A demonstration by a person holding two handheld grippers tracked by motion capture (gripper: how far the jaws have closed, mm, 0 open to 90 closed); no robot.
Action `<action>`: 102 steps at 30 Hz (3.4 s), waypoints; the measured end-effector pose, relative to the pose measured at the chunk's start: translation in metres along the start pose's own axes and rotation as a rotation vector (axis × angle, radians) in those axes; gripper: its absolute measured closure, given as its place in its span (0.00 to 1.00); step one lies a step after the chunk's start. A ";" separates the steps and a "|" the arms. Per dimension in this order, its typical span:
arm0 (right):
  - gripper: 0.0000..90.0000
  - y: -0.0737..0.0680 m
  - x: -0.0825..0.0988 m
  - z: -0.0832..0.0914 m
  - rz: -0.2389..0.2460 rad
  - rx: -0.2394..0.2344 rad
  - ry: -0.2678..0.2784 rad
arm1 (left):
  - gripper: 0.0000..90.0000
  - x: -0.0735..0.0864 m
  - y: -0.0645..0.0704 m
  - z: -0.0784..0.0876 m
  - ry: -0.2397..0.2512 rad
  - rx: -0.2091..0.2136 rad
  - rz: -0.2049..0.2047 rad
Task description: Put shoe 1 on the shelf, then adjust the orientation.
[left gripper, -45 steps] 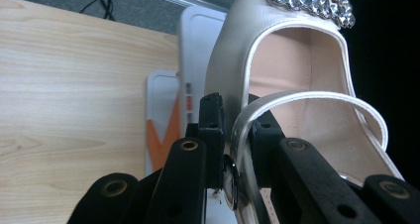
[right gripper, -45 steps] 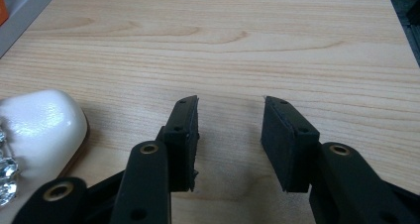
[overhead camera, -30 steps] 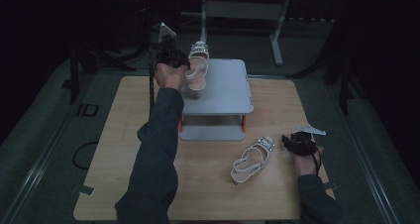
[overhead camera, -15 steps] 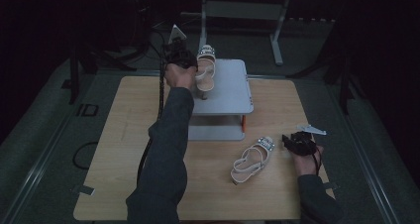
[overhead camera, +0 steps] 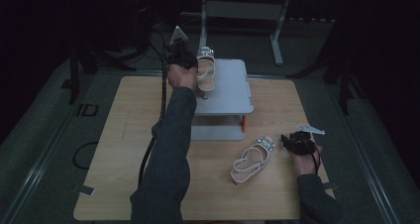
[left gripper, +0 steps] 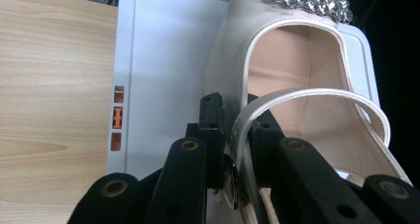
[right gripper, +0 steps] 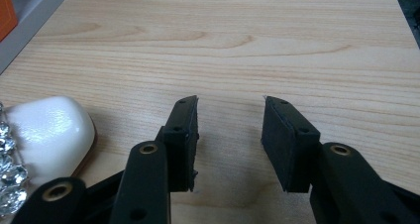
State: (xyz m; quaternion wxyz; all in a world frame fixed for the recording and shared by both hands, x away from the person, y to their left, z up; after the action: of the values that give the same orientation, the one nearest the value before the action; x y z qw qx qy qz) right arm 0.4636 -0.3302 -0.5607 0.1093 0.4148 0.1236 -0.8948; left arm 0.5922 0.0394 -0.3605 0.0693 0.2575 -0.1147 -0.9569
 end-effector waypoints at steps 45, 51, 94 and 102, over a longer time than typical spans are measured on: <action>0.63 -0.002 0.001 -0.002 0.013 0.002 -0.008 | 0.56 -0.016 -0.020 0.044 0.334 0.190 -0.082; 0.63 -0.001 0.002 0.000 0.004 0.005 -0.006 | 0.54 -0.013 -0.036 0.047 0.342 0.110 -0.151; 0.46 -0.079 0.003 0.047 0.117 -0.138 0.035 | 0.53 0.150 -0.149 -0.016 0.352 -0.018 -0.289; 0.41 -0.088 0.005 0.049 0.108 -0.170 0.035 | 0.52 0.179 -0.158 -0.037 0.326 -0.022 -0.281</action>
State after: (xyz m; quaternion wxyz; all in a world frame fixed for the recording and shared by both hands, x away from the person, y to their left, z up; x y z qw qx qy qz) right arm 0.3996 -0.2630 -0.5222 0.1899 0.4258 0.1787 -0.8664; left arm 0.4454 0.1510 -0.5173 -0.0442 0.4218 -0.0545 -0.9040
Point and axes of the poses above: each handheld gripper's, and its own axes: z roughly backward along the jaws, x roughly out of its underside, y roughly to its right, the point moved 10 cm from there along -z, roughly forward along the jaws, and after that the axes turned 9 degrees about -x, right-handed, at the moved point
